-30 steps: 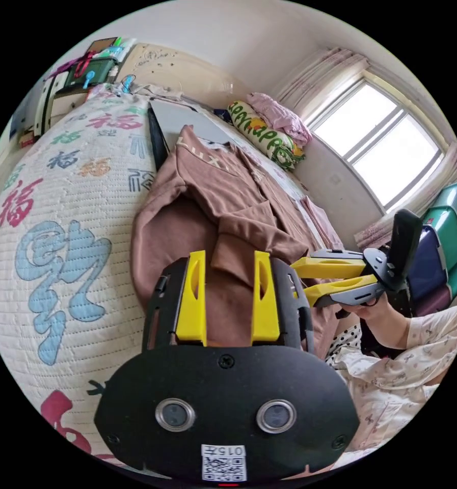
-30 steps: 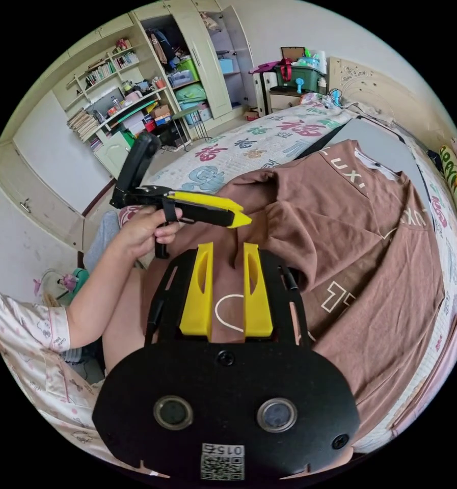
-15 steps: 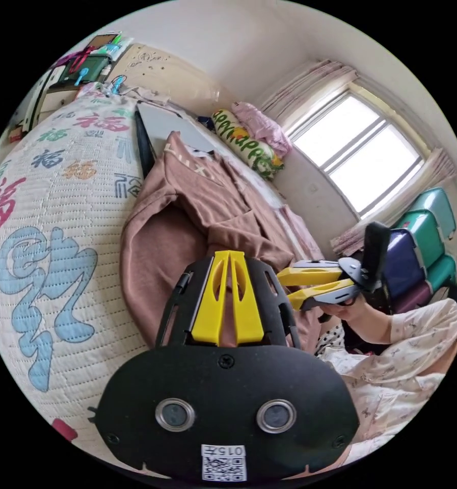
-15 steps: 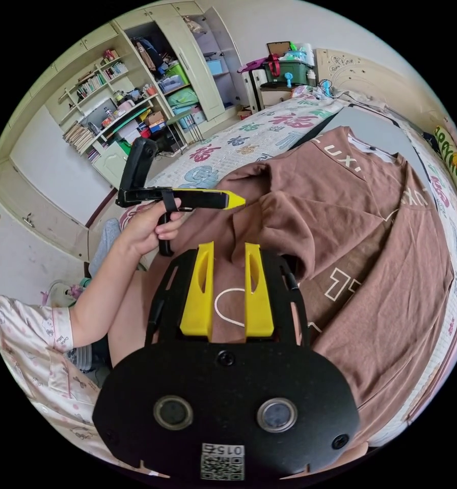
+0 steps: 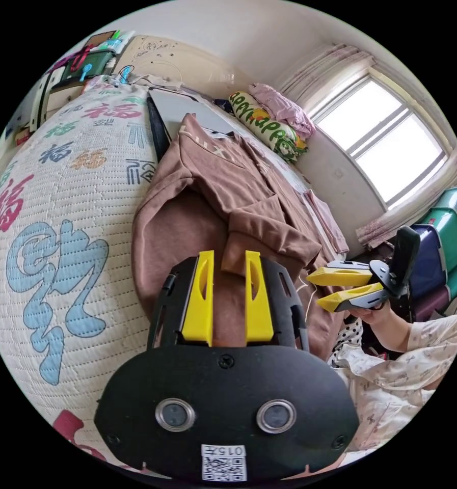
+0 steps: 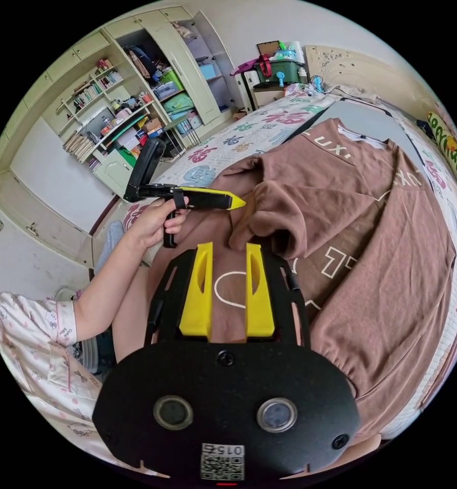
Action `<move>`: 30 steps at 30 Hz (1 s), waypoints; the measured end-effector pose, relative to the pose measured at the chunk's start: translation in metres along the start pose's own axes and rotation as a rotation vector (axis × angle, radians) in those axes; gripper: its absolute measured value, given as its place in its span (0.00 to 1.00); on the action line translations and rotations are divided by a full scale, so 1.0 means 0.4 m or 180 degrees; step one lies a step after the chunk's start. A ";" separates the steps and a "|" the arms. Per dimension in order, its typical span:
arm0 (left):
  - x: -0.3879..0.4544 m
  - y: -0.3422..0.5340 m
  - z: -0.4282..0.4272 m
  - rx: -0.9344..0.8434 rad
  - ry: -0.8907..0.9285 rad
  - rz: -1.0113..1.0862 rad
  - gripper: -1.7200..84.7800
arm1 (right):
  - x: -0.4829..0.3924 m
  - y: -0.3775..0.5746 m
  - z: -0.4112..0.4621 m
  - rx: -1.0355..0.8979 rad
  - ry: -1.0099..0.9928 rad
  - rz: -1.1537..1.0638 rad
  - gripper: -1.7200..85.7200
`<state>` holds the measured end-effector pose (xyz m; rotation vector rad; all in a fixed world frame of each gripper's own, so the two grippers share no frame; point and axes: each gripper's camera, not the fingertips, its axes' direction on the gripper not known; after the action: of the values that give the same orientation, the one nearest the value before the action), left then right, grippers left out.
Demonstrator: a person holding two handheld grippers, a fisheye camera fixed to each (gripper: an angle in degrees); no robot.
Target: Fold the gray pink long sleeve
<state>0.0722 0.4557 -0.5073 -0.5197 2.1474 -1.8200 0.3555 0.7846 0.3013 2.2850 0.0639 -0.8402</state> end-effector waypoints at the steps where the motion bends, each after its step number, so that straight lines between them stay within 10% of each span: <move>1: 0.003 0.005 0.005 -0.0020 -0.0015 0.0044 0.10 | -0.004 0.007 0.005 -0.0004 0.0063 -0.0013 0.14; 7: -0.014 0.045 -0.016 0.0219 0.0330 0.0163 0.03 | -0.040 0.028 0.022 0.0099 0.0222 -0.0060 0.14; 14: -0.021 0.081 0.017 0.0622 0.2245 0.0556 0.02 | -0.114 0.003 0.033 0.0340 0.0369 -0.0213 0.17; 30: 0.015 0.128 0.075 0.0677 0.2451 0.0849 0.08 | -0.046 0.014 -0.154 0.1064 0.0431 0.0725 0.05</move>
<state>0.0751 0.4338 -0.5627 0.5901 2.2348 -2.2747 0.3766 0.8221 0.3494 2.5968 -0.2920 -0.6123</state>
